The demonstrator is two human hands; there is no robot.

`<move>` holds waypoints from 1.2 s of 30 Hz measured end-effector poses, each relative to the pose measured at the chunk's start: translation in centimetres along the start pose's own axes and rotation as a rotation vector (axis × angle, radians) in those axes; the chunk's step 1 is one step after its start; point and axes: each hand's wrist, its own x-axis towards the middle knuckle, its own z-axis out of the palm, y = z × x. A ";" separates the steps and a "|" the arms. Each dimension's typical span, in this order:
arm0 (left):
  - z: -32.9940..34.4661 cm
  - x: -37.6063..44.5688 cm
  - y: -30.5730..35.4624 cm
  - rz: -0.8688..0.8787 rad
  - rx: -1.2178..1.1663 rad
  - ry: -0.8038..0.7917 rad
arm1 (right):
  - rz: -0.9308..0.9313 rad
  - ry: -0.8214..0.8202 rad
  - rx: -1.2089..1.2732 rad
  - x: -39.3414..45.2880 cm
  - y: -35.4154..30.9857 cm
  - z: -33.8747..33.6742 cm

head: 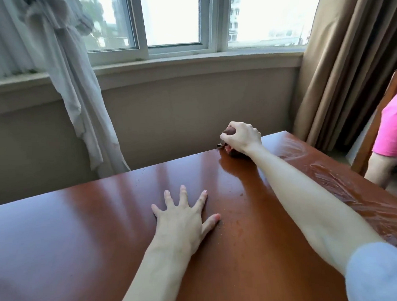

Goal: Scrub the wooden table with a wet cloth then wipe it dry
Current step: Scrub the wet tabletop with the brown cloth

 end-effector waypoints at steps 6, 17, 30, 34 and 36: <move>-0.6 0.0 0.0 -0.027 -0.049 -0.027 | -0.171 -0.073 0.009 -12.0 0.8 -2.6; -0.8 -1.8 0.4 -0.030 -0.054 0.002 | -0.371 -0.042 0.064 -28.4 -0.6 -5.2; 0.7 -0.8 0.2 -0.015 0.031 0.041 | -0.178 0.010 0.025 -4.3 -5.0 2.6; 0.6 -0.8 0.2 -0.026 0.010 0.043 | -0.149 0.021 -0.014 -1.9 -5.7 3.2; 0.5 -0.9 0.2 -0.030 -0.006 0.039 | -0.160 0.016 -0.002 -3.3 -5.5 2.7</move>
